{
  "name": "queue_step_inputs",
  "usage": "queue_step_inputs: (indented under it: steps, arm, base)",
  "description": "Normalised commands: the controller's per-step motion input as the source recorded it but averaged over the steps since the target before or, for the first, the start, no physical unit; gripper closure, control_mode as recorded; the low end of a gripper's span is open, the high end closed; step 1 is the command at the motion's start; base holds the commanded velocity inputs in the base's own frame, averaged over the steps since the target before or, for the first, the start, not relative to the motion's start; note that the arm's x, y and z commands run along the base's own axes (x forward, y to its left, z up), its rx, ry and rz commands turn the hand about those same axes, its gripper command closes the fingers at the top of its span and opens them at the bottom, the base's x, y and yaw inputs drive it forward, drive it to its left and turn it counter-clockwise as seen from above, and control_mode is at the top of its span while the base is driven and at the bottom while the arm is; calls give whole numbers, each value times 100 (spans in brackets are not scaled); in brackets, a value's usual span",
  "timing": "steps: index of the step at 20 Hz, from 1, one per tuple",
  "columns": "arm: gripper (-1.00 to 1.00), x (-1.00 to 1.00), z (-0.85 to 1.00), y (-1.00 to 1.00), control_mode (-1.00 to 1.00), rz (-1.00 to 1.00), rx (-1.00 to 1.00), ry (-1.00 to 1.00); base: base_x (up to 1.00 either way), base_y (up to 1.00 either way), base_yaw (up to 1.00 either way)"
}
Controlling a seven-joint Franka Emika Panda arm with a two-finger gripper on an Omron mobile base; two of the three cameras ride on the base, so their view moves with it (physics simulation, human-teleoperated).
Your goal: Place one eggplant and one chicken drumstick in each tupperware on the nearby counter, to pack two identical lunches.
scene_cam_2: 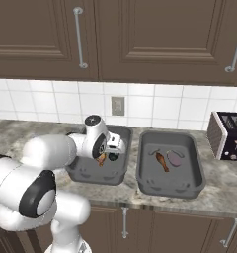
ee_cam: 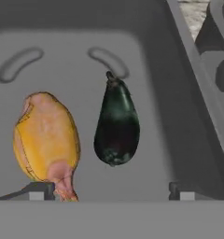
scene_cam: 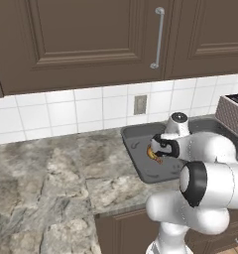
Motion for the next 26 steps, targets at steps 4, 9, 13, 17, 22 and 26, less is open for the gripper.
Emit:
queue_step_inputs:
  steps: [4,9,13,17,22,26]
  arm:
    - [-100,-77,98,0,-100,-9,-1,0]
    - [-100,-95,71,0,-100,-2,0,-1]
    - [-100,-100,67,-22,-100,0,1,-8]
    - [-100,-100,85,-56,-100,1,10,-15]
    - [-100,-100,100,-58,-100,2,12,-19]
    - [-100,-100,97,-47,-100,0,9,-15]
  base:
    - [0,0,0]
    - [0,0,0]
    - [0,0,0]
    - [0,0,0]
    - [0,0,0]
    - [0,0,0]
